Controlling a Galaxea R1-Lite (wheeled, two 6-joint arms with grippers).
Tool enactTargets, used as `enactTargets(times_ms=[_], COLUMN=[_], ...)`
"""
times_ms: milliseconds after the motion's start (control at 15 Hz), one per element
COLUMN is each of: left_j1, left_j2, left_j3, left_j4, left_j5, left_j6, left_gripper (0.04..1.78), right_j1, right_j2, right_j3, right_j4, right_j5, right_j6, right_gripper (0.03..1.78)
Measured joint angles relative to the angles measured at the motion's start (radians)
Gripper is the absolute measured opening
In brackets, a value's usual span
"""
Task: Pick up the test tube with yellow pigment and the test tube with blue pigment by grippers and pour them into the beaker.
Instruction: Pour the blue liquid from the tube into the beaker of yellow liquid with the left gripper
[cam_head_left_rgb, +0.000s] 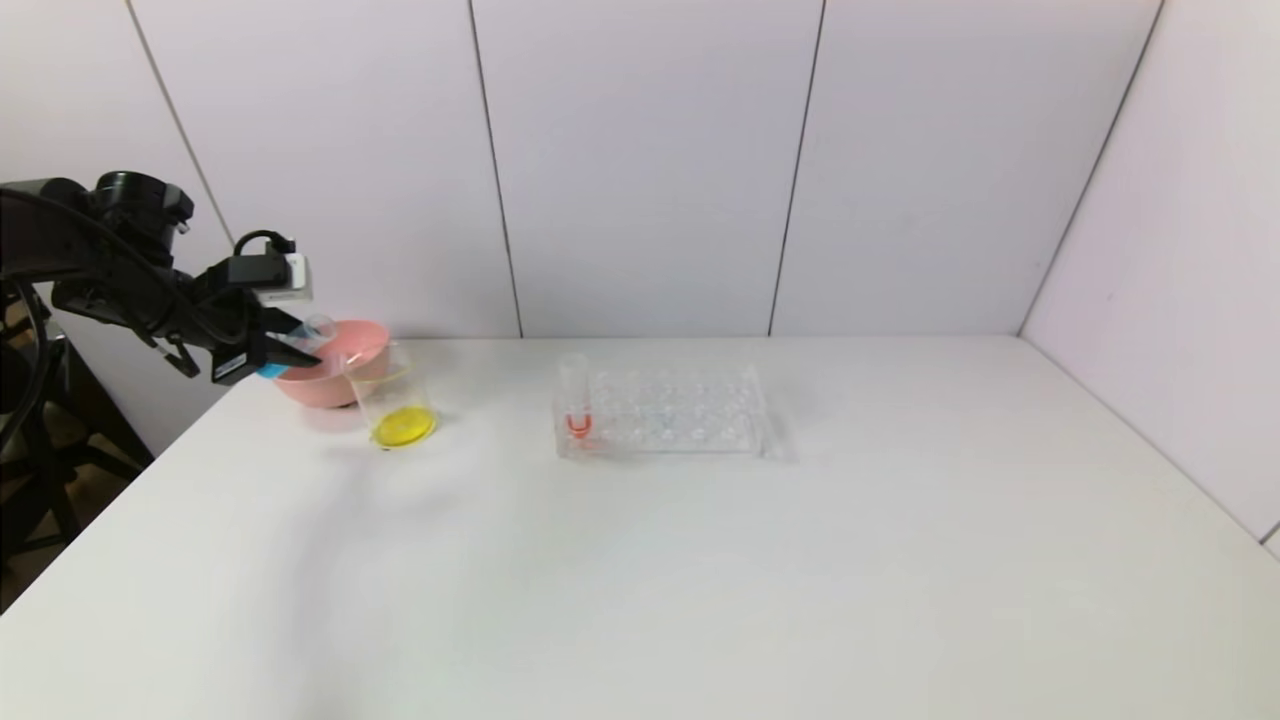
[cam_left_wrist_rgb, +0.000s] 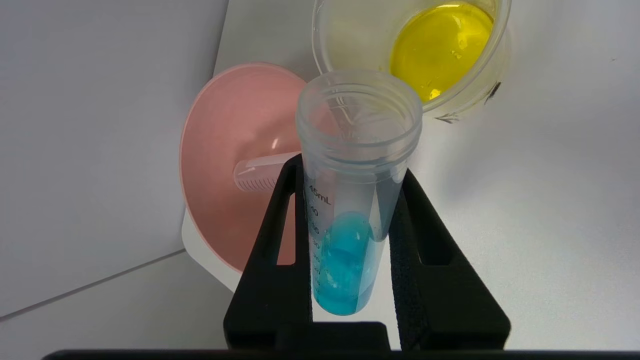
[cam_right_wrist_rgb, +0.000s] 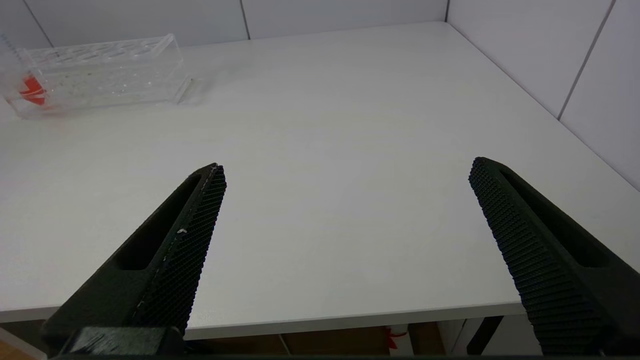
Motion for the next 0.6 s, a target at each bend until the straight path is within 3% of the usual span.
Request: enactTargets(times_ms=[333,600], left_j1=[-0.022,-0.033], left_j2=[0.003,0.003], left_j3=[0.000,0.000], left_j4=[-0.008,-0.011], left_j5=[0.085,0.095], left_j6=[-0.004,-0.004], left_gripper=[0.46,0.46], right_j1=[0.000,0.000], right_j2=[0.000,0.000], right_j3=[0.000,0.000], right_j4=[0.000,0.000], right_j5=[0.000,0.000], right_j6=[0.000,0.000], right_gripper=[1.77,1.77])
